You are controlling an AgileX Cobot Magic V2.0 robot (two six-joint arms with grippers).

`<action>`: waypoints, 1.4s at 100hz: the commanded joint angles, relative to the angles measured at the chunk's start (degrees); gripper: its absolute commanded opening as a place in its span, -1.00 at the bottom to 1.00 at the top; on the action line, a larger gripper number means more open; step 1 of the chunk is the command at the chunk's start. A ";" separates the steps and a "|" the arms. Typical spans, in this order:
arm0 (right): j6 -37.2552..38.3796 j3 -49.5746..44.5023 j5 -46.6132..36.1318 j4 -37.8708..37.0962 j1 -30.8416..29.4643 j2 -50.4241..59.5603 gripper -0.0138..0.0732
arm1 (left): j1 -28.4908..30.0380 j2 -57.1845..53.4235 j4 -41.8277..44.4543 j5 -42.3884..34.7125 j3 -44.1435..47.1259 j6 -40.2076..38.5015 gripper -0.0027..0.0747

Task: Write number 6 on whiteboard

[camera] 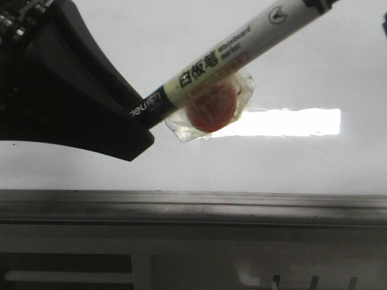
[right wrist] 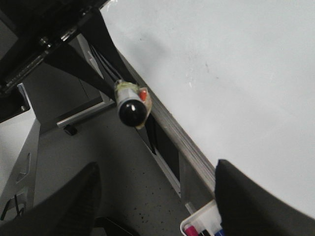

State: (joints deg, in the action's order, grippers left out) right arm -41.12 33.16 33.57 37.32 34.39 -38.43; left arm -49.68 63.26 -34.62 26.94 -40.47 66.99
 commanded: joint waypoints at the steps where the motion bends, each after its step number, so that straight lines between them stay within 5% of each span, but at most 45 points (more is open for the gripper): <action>1: -1.54 1.99 -6.54 2.21 3.00 -2.13 0.33 | -0.34 -1.30 -1.14 -3.42 -1.99 0.27 -0.98; 37: -3.47 1.99 -21.15 2.21 10.16 -6.92 0.33 | -0.34 -1.30 -1.26 -6.32 -1.99 0.27 -0.98; 89: -3.47 7.45 -25.75 2.21 18.61 -19.75 0.32 | -0.34 -1.30 -1.26 -6.41 -1.99 0.27 -0.98; 98: -3.47 7.68 -25.59 2.21 18.61 -21.22 0.11 | -0.34 -1.30 -1.26 -6.41 -1.99 0.27 -0.98; 114: -3.47 7.68 -24.26 2.21 18.61 -21.92 -0.85 | -0.34 -1.30 -1.26 -6.41 -1.99 0.27 -0.98; 133: -3.47 7.68 -23.17 0.92 18.61 -21.92 -0.83 | -0.34 -1.30 -1.58 -7.37 -1.99 0.27 -0.97; 140: -3.47 7.68 -22.10 -0.71 18.51 -21.24 -0.83 | -0.34 -1.62 -2.53 -7.74 -2.12 0.16 -0.81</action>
State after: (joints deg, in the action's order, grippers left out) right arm -43.98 39.05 11.17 38.16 52.88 -60.54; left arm -49.68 63.26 -32.95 25.28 -40.27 67.67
